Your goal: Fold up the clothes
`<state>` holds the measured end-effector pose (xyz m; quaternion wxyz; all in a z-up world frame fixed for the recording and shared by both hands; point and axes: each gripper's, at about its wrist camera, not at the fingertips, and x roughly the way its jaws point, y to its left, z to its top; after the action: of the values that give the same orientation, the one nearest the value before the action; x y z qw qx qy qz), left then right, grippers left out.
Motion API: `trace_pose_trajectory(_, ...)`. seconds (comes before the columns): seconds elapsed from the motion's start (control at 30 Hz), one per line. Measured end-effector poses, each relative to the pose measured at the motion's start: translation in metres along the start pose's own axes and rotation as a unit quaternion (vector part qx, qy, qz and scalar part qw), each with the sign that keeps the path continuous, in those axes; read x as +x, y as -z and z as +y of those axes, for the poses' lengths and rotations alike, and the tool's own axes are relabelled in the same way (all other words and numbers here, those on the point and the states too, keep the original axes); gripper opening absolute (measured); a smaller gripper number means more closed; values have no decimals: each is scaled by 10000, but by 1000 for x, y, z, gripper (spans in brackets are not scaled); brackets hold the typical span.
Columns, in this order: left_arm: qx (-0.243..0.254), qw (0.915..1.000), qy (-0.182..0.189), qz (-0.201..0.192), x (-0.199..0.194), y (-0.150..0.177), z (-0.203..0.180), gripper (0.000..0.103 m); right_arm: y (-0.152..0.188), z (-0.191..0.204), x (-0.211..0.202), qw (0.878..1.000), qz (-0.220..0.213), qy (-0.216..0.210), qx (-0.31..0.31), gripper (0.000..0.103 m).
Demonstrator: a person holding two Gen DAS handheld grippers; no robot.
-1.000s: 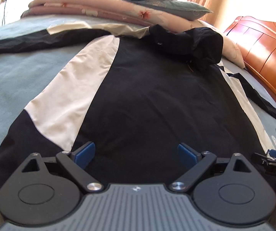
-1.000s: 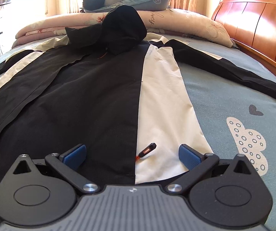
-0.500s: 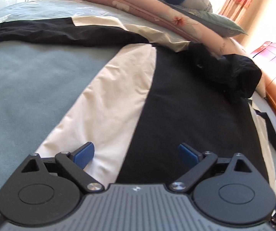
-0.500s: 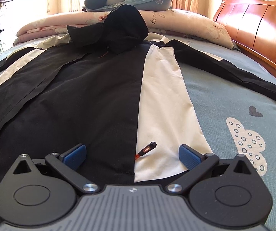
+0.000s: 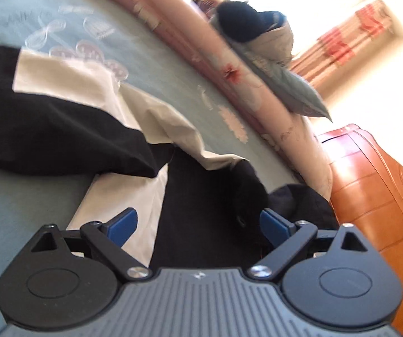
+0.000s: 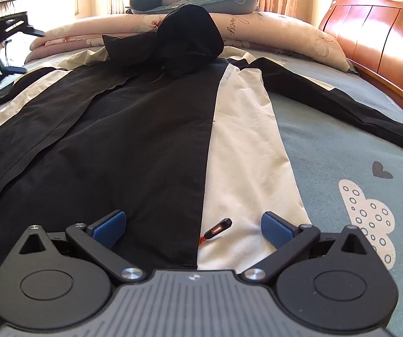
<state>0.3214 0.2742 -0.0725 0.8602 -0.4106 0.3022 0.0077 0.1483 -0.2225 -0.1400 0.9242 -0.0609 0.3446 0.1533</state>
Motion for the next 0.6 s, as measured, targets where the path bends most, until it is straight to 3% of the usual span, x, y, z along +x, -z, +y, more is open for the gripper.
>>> trace_pose_trajectory(0.17,-540,9979,352,36,48,-15,29,94,-2,-1,4,10000,-48,-69,-9,103)
trace_pose_trajectory(0.27,-262,9974,-380,-545,58,-21,34,91,-5,-2,7,9999,-47,-100,7,103)
trace_pose_trajectory(0.33,1,9950,-756,-651,64,-26,34,88,-6,-3,8,9999,-47,-109,11,103)
trace_pose_trajectory(0.5,654,9898,-1134,-569,44,-18,12,90,-6,-3,11,9999,-90,-103,24,103)
trace_pose_trajectory(0.53,696,9906,-1081,-472,36,-14,8,90,-6,-3,11,9999,-91,-103,25,103)
trace_pose_trajectory(0.6,534,9966,-560,-268,20,-4,6,92,-6,-3,12,9999,-113,-102,27,103)
